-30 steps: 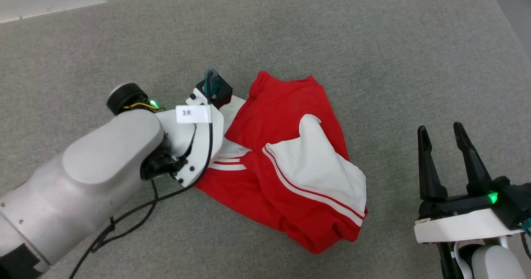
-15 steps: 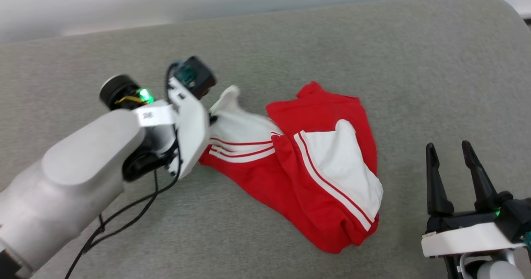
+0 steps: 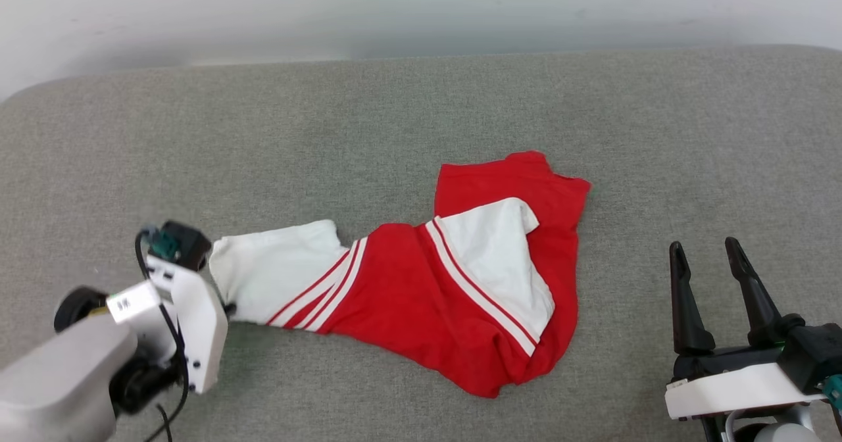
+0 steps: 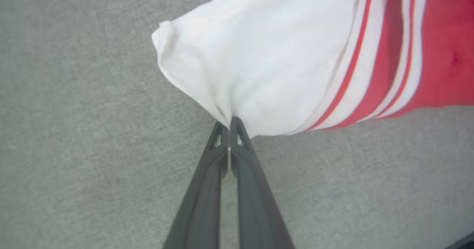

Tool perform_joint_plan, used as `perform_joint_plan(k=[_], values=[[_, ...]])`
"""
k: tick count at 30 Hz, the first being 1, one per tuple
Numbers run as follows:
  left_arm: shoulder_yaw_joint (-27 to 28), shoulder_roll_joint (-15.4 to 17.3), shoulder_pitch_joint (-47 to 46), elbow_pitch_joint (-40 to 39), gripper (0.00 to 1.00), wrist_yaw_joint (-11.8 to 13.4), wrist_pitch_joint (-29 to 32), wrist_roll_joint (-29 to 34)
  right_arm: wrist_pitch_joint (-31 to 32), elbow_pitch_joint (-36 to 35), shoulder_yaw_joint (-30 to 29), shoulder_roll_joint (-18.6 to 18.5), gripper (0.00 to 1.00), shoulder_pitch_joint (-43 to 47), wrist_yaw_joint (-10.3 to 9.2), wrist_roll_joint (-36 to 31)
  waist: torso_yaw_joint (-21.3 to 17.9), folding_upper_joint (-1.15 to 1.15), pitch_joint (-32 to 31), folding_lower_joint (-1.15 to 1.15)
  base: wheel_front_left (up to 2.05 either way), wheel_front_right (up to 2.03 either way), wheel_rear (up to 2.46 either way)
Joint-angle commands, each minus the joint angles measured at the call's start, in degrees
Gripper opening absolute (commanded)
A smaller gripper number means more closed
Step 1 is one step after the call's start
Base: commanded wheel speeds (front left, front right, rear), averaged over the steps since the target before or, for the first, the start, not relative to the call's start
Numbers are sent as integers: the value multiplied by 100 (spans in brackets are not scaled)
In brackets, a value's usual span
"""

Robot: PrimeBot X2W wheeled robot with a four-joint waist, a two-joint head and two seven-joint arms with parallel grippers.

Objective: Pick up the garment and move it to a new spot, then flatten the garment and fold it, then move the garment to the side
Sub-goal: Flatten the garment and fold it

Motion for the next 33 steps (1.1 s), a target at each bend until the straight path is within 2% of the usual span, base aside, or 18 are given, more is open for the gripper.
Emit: perform_joint_plan(k=[1,2,3,4,5,6,7,9,15,16,21,26,29,33], values=[[-7,-17,155,66,0,31,-55,-61,-14,21,9,6,100,67,-2,-23,-6,0,-24,0,0,0,0],[-2,-50,249,111,0,31,-112,-115,-14,39,5,6,100,68,-3,-38,-11,0,-46,0,0,0,0],[26,-87,323,152,5,34,-196,-161,-14,47,-1,7,100,55,-3,-63,-19,0,-77,0,0,0,0],[59,-123,363,184,92,43,-351,-153,-14,49,-11,7,100,38,-2,-89,-25,0,-111,0,0,0,0],[95,-168,407,207,100,73,-514,-145,-14,44,-31,6,100,16,-3,-117,-27,0,-152,0,0,0,0],[95,-168,407,207,100,73,-514,-145,-14,44,-31,6,100,16,-3,-117,-27,0,-152,0,0,0,0],[177,-236,496,221,100,134,-942,-50,-14,23,-61,6,100,-32,-2,-211,-21,0,-251,0,0,0,0],[240,-269,572,230,100,266,-1401,94,-14,-39,-93,7,100,-108,-2,-308,-9,0,-362,0,0,0,0],[504,-347,877,-52,100,927,-2812,507,-14,-477,-260,6,100,-388,-2,-768,121,0,-670,0,0,0,0],[504,-347,877,-52,100,927,-2812,507,-14,-477,-260,6,100,-388,-2,-768,121,0,-670,0,0,0,0],[1090,-442,1236,-641,100,1694,-3193,923,-14,-816,-219,-287,100,-757,-3,-937,272,0,-790,0,0,0,0],[2411,-732,2089,-1564,100,2317,-3194,1895,-13,-714,170,-763,100,-1234,-3,-841,347,0,-784,0,0,0,0],[3108,-973,2702,-1970,100,2463,-3196,2415,22,-356,596,-1117,100,-1549,-3,-590,362,0,-766,0,0,0,0],[3860,-1387,3385,-2315,100,2427,-3197,3044,577,-121,1325,-1661,100,-2198,-3,-48,377,0,-697,0,0,0,0]])
